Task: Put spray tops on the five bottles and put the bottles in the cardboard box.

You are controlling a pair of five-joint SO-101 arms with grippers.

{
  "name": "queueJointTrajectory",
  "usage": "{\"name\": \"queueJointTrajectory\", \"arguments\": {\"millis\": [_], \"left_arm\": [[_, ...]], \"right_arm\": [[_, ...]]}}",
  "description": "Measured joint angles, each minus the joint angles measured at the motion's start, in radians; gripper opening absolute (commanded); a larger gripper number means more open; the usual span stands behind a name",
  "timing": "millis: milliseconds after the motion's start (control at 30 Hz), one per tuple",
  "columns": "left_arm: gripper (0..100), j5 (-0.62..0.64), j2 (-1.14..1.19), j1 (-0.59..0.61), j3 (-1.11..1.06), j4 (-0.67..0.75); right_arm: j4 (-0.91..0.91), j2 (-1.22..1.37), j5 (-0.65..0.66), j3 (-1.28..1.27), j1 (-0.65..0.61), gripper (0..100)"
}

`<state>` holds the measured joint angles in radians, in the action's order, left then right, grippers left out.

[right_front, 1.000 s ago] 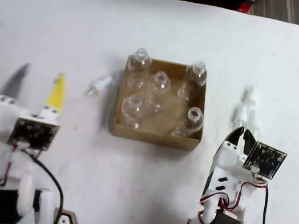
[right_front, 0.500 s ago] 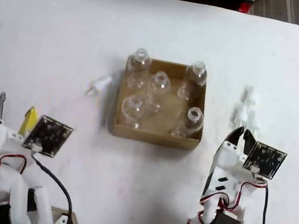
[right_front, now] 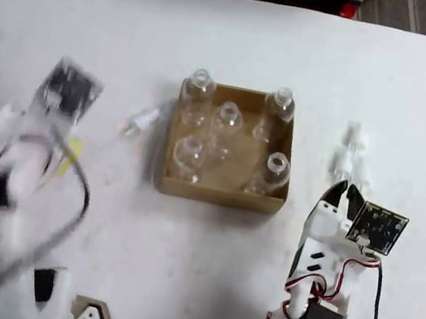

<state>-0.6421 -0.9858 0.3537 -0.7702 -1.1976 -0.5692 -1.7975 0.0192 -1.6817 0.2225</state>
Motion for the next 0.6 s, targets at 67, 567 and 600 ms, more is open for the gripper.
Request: {"name": "queueJointTrajectory", "arguments": {"millis": [67, 567, 600], "left_arm": [[24, 0.100, 0.183, -0.060, 0.109, -0.028], [31, 0.483, 1.244, -0.236, 0.836, -0.078], [31, 0.502, 1.286, -0.238, 0.872, -0.078]], "right_arm": [[0.000, 0.000, 0.000, 0.000, 0.000, 2.2], [0.000, 0.002, 0.071, 0.000, -0.002, 2.2], [0.000, 0.002, 0.074, 0.000, -0.002, 2.2]]}}
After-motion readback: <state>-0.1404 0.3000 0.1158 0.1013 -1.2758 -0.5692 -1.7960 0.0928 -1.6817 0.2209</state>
